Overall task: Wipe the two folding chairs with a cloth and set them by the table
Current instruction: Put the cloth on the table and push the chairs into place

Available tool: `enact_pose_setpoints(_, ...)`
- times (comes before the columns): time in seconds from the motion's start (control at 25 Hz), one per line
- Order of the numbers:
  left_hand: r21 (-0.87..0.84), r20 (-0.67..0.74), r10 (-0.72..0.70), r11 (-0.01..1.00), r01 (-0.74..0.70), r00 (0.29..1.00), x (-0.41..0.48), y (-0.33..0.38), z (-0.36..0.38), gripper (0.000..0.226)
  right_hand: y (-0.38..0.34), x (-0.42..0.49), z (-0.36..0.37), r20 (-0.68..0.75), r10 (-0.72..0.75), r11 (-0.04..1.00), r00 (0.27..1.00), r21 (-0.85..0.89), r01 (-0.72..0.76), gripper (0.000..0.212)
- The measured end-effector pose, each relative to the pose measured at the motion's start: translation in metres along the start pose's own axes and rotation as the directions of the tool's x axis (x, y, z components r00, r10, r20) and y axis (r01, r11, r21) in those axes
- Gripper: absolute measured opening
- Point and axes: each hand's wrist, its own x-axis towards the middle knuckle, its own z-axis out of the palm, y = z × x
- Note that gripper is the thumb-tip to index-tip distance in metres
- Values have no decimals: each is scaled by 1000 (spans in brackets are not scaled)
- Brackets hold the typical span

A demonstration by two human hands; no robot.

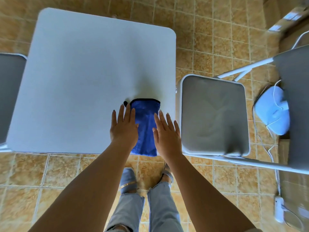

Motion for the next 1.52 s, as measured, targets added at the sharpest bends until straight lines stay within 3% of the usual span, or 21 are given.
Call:
enact_pose_setpoints(0.32, -163, -101, 41, 985, -57, 994, -68, 50, -73, 64, 71, -61, -99, -68, 204, 969, 977, 153, -192, 65)
enact_pose_setpoints(0.64, -447, -147, 63, 886, -123, 987, -145, 206, -131, 63, 199, -146, -179, -130, 350, 915, 928, 261, -308, 53)
enact_pose_setpoints(0.92, -581, -186, 97, 791, -189, 978, -191, 339, -157, 64, 314, -174, -237, -215, 318, 936, 924, 227, -269, 55)
enact_pose_setpoints(1.52, -612, -154, 227, 742, -273, 962, -132, 477, -222, 77, 460, -99, -308, -169, 314, 933, 934, 238, -270, 56)
